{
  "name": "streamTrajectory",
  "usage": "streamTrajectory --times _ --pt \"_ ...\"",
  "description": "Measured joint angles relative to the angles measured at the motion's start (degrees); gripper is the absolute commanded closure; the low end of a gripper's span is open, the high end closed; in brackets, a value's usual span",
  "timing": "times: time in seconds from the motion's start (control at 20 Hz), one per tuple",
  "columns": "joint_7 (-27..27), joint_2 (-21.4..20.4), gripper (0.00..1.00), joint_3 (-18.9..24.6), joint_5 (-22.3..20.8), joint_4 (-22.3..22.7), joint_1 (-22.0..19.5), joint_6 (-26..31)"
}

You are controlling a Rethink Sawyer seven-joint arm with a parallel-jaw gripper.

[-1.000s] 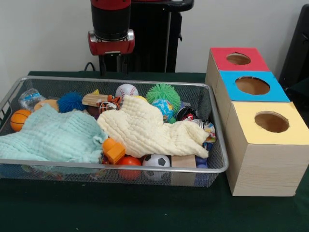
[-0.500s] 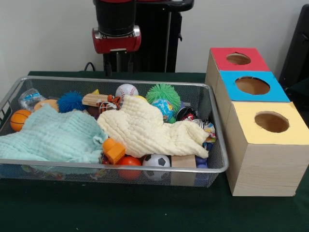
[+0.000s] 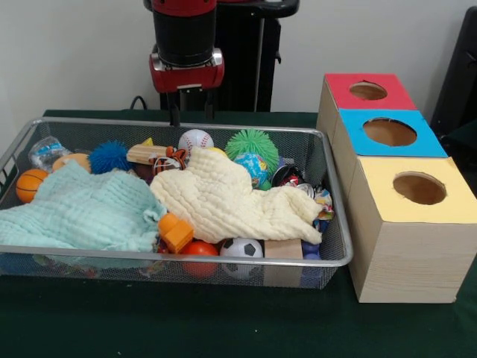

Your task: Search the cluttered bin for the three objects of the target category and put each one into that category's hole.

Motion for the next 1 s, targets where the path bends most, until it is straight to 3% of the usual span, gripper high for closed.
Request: streamTrajectory --times 0.7,1.0 --pt "0.0 0.08 0.0 3.37 0.42 -3.39 -1.44 0.36" --pt "0.0 0.06 0.0 3.61 0.36 -6.18 -1.43 3.36"
